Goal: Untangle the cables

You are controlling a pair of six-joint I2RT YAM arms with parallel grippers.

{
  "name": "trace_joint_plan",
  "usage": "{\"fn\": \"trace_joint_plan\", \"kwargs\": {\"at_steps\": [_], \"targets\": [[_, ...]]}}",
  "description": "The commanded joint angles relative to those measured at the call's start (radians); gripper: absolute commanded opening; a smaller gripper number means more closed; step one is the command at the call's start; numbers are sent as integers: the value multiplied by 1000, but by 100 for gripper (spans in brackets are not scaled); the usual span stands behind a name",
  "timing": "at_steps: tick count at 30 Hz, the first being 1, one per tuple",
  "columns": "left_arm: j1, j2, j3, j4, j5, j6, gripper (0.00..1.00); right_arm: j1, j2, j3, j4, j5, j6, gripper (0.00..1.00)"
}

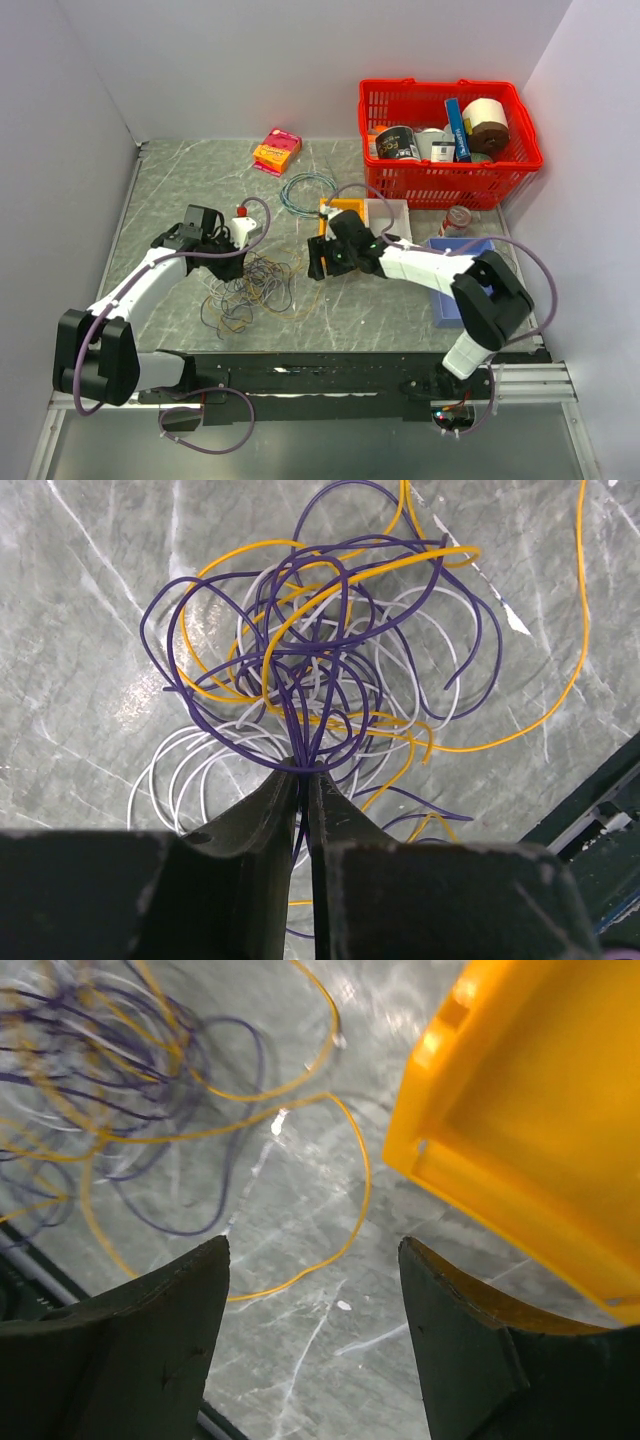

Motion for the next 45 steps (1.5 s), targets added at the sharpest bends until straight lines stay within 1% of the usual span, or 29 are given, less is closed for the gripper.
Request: {"fn": "trace_joint_plan", "kwargs": {"at_steps": [1,5,6,8,9,10,11,12,14,17,19,23,24,26,28,29,31,33,37,40,45], "targets": [[3,-20,10,15,51,-12,15,28,58,33,-1,95,86,75],[3,-30,-8,23,46,-12,15,56,113,38,2,124,92,73],[3,-29,-8,25,45,-12,15,59,137,46,2,130,98,70],[3,-29,-10,25,39,-12,15,59,154,46,22,124,103,63],[3,-29,-11,25,39,-12,15,57,163,46,30,119,106,54],[3,-32,-10,25,33,-8,15,59,168,46,33,118,106,48],[3,-32,-10,25,30,-8,15,59,174,49,32,116,104,38],[3,-32,-8,25,27,-7,15,57,177,52,29,115,98,18],[3,-29,-10,28,10,-4,15,57,165,53,27,93,86,0],[3,-21,-15,37,-32,-2,15,59,98,69,7,75,40,0],[4,-10,-19,55,-55,-4,15,59,20,105,-19,69,-15,0],[12,13,-36,86,-102,-8,16,57,-138,217,-99,70,-137,0],[14,17,-38,92,-121,-8,16,59,-205,236,-120,70,-159,0],[20,30,-41,104,-133,-5,16,57,-301,288,-131,78,-217,0],[24,40,-41,106,-133,-4,16,56,-356,325,-145,102,-253,0],[30,45,-38,109,-130,-1,16,57,-399,373,-152,110,-282,0],[35,56,-31,111,-127,-2,16,57,-428,433,-182,133,-313,0],[40,62,-27,112,-127,-2,16,59,-450,528,-195,142,-346,0],[43,80,-18,114,-141,-5,16,57,-461,660,-177,147,-414,0],[44,85,-21,117,-153,-7,15,57,-445,777,-168,132,-445,0],[46,80,-22,115,-162,-2,16,57,-354,1081,-209,141,-512,0]]}}
